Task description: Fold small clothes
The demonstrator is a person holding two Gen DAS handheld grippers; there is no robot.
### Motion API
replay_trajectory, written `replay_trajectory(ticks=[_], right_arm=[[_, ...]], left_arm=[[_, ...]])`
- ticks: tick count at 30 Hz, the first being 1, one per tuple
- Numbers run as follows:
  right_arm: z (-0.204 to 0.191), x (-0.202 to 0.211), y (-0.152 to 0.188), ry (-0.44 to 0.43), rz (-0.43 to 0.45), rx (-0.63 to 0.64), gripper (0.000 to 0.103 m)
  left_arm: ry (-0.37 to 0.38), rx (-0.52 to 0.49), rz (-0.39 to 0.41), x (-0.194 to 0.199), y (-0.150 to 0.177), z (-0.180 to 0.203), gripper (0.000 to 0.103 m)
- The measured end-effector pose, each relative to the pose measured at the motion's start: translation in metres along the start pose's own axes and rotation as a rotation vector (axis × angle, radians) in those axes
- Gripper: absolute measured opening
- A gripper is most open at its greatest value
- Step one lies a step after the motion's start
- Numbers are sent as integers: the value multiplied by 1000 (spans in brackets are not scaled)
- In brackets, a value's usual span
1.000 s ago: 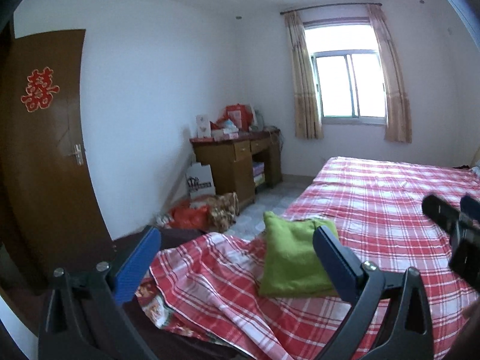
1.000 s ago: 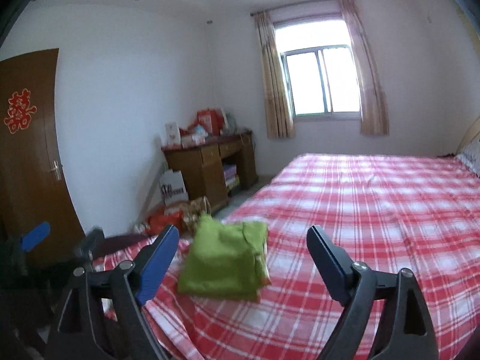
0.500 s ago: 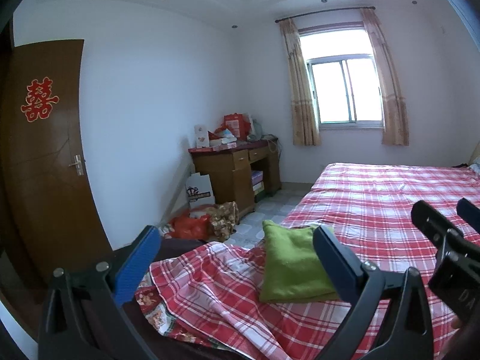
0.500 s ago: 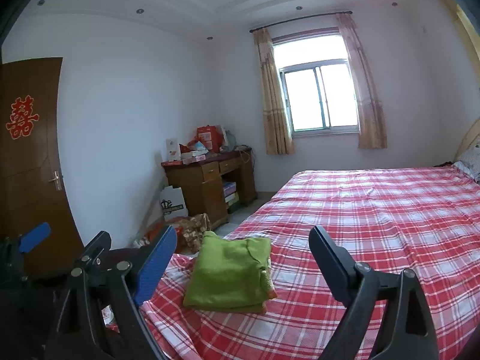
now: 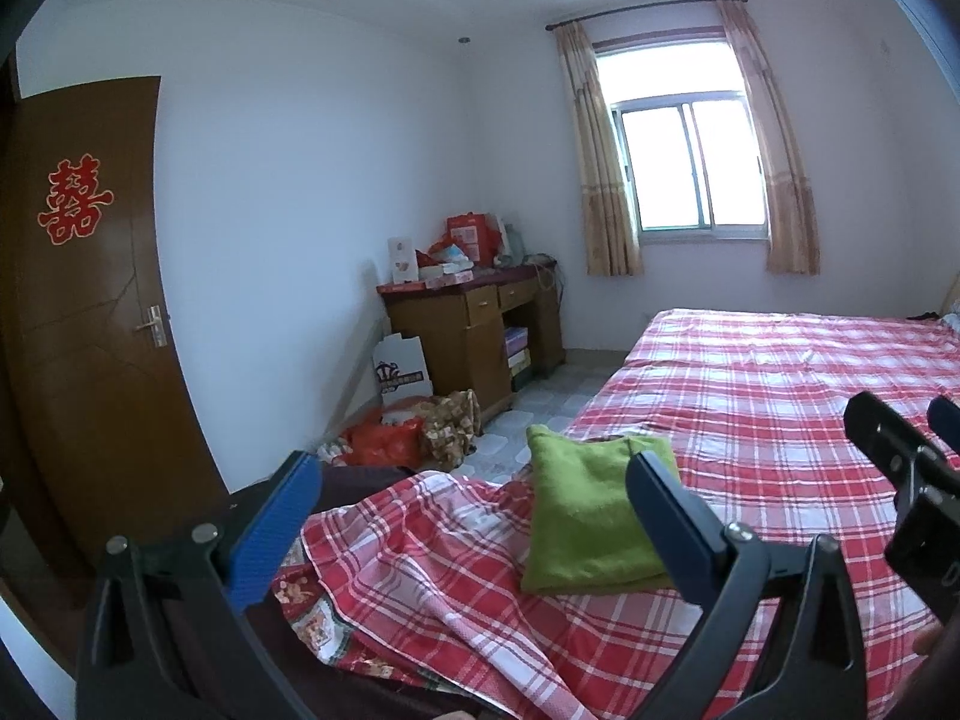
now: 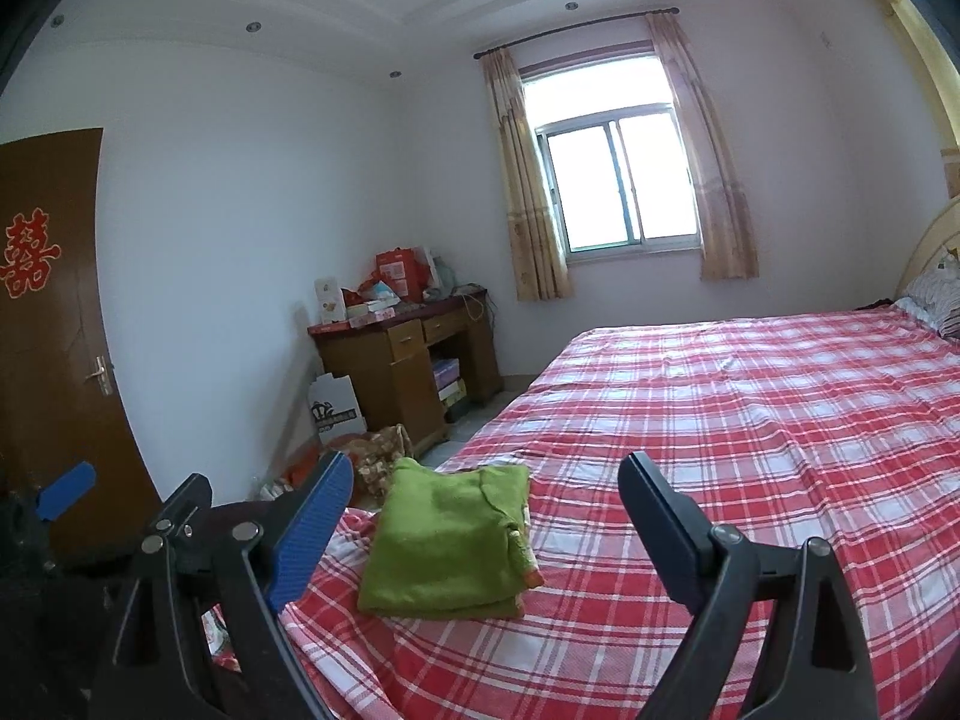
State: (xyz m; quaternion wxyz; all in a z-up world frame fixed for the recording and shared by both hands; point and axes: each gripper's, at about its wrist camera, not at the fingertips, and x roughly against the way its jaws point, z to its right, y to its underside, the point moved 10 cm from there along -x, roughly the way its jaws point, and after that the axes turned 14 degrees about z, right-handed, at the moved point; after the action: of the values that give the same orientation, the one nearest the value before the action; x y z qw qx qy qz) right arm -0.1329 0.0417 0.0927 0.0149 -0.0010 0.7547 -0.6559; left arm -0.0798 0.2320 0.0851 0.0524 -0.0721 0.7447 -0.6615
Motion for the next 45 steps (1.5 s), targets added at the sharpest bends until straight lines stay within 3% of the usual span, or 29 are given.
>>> replay_trajectory(ticks=[10,45], right_arm=[[3,1,2,7,-1,-3,91],[3,-2,5,14,-12,-14,91]], left_arm=[[14,25,-39,-5,5,-1,103],[7,9,-50,-8,10,0,103]])
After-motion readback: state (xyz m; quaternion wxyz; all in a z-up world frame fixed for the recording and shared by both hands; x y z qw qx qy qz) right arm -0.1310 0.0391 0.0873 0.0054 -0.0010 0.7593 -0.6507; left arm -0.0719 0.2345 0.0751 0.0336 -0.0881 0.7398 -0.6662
